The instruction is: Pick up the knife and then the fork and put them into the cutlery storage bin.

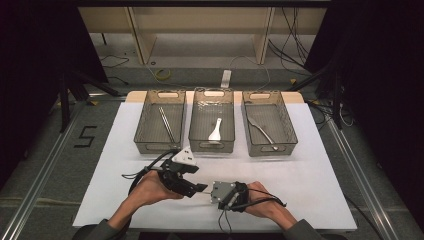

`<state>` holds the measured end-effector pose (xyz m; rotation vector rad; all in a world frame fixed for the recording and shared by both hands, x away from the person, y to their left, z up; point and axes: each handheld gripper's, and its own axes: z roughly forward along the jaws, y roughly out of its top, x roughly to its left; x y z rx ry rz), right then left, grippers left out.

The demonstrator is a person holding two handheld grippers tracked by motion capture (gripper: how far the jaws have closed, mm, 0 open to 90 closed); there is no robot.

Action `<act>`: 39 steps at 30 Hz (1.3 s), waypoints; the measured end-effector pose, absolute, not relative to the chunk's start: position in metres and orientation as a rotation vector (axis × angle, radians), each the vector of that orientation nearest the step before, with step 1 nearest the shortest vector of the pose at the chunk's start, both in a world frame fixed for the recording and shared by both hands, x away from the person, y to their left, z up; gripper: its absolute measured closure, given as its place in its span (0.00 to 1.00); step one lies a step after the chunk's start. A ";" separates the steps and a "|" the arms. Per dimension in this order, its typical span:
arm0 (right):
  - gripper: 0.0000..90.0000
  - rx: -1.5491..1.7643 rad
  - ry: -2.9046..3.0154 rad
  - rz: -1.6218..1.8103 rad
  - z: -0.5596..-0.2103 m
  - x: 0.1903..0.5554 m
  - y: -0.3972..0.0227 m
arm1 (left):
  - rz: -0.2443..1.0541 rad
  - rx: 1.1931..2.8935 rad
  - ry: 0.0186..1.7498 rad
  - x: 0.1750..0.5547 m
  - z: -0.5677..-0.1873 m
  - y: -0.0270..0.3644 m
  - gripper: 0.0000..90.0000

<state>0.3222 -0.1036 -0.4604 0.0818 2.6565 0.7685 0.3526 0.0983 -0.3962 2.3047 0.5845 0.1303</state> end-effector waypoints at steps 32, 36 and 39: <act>0.97 1.135 2.262 0.900 -0.376 0.452 -0.233 | 0.324 1.867 0.854 0.347 -0.410 0.169 0.18; 0.97 1.282 2.240 0.776 -0.381 0.487 -0.239 | 0.314 1.851 0.864 0.348 -0.411 0.171 0.17; 0.97 1.370 2.233 0.691 -0.393 0.507 -0.242 | 0.322 1.853 0.864 0.347 -0.411 0.172 0.17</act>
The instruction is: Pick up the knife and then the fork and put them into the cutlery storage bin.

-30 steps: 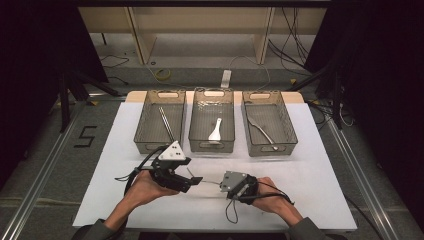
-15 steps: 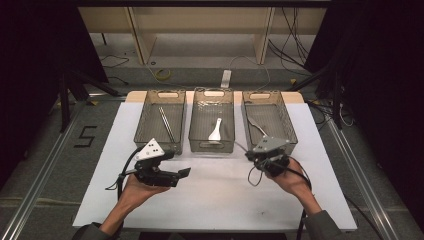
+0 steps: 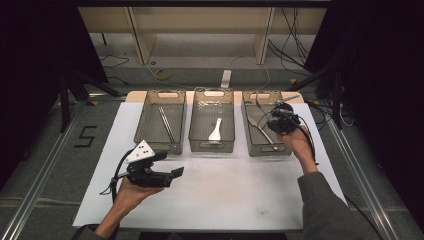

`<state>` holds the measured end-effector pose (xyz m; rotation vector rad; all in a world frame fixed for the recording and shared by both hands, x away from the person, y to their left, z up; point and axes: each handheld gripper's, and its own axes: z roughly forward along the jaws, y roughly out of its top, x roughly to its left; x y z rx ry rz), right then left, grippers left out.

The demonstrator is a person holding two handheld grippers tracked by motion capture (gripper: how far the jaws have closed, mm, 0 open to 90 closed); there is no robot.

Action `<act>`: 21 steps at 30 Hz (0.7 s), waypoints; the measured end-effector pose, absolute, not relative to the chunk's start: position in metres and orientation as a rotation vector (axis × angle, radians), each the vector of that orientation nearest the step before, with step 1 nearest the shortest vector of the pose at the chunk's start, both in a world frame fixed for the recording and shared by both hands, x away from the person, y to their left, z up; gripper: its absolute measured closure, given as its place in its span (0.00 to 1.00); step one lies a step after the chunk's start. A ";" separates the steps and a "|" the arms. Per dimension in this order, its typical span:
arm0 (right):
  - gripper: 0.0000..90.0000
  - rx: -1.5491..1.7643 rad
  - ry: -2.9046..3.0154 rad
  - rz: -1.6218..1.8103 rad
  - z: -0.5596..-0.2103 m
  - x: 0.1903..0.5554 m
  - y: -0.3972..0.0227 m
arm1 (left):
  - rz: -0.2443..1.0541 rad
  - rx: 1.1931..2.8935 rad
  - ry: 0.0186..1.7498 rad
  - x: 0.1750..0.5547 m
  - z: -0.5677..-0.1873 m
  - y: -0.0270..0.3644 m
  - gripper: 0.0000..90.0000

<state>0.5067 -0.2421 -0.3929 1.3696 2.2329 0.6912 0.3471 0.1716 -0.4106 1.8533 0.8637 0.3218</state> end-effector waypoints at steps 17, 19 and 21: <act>0.51 1.375 2.244 0.882 -0.382 0.492 -0.238 | 0.309 1.812 0.885 0.348 -0.409 0.177 0.16; 0.47 1.336 2.239 0.966 -0.377 0.476 -0.237 | 0.305 1.809 0.888 0.348 -0.410 0.178 0.16; 0.44 1.288 2.224 1.065 -0.375 0.458 -0.235 | 0.293 1.798 0.891 0.348 -0.410 0.178 0.16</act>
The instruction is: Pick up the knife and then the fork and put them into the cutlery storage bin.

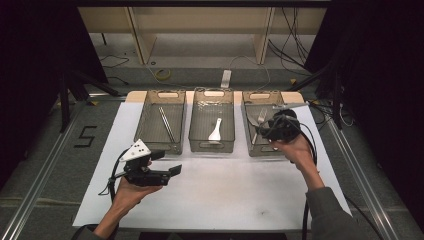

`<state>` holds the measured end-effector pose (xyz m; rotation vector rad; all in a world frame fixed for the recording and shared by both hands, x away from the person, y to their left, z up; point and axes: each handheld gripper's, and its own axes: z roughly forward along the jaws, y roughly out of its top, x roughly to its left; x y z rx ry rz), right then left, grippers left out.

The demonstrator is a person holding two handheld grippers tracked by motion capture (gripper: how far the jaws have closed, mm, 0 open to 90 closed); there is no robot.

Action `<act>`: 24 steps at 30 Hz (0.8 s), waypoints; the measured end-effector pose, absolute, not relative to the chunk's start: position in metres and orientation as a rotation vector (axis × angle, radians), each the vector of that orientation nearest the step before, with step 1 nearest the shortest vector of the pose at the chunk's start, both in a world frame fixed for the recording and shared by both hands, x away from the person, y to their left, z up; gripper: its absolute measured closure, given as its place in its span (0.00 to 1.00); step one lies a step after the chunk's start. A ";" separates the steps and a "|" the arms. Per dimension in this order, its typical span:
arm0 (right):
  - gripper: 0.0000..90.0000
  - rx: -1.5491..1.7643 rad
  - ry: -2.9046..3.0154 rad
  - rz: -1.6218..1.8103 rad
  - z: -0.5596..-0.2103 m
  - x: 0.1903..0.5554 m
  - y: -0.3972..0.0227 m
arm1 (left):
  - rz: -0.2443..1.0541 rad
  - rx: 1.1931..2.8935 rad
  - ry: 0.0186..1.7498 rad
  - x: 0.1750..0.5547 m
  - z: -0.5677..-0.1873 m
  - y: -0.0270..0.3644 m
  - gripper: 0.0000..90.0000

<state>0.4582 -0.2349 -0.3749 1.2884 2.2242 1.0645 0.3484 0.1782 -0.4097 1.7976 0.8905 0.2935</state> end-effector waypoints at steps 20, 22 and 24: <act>0.30 1.130 2.164 1.473 -0.419 0.325 -0.233 | 0.255 1.795 0.867 0.347 -0.410 0.179 0.16; 0.30 1.126 2.156 1.484 -0.421 0.322 -0.235 | 0.252 1.796 0.868 0.346 -0.411 0.179 0.16; 0.30 1.142 2.144 1.485 -0.421 0.321 -0.236 | 0.250 1.802 0.863 0.345 -0.411 0.178 0.16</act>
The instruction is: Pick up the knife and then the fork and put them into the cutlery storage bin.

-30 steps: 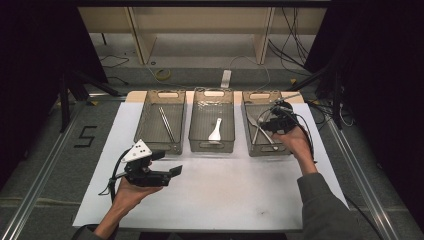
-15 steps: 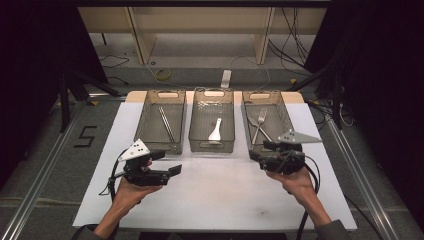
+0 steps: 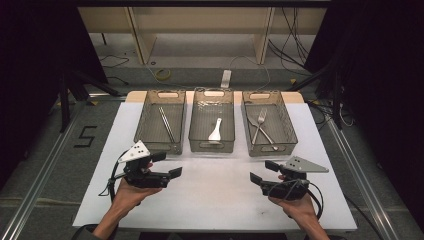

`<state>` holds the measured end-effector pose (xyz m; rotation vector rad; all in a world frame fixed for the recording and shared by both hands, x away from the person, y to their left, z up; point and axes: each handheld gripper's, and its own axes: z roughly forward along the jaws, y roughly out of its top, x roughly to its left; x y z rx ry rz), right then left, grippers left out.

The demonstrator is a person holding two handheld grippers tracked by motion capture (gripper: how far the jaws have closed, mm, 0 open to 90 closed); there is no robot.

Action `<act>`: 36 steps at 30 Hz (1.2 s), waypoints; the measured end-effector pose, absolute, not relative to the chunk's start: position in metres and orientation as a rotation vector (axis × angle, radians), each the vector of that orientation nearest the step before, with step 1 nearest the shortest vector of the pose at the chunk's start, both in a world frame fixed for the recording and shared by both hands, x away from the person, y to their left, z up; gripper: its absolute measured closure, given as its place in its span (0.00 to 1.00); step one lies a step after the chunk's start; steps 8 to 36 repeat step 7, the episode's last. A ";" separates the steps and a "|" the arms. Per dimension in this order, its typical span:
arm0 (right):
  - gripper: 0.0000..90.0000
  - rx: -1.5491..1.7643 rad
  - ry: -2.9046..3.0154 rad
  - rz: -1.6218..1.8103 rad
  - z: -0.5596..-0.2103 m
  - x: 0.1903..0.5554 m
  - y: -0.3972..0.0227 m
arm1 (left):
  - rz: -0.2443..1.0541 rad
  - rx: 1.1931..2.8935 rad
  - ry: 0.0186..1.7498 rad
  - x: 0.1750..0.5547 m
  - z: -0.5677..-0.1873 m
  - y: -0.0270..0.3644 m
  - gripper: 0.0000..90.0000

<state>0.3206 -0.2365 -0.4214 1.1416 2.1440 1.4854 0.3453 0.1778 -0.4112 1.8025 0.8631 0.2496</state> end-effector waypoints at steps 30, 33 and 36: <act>0.29 1.161 2.129 1.475 -0.424 0.322 -0.241 | 0.251 1.814 0.852 0.345 -0.411 0.176 0.16; 0.29 1.161 2.129 1.475 -0.424 0.322 -0.241 | 0.251 1.814 0.852 0.345 -0.411 0.176 0.16; 0.29 1.161 2.129 1.475 -0.424 0.322 -0.241 | 0.251 1.814 0.852 0.345 -0.411 0.176 0.16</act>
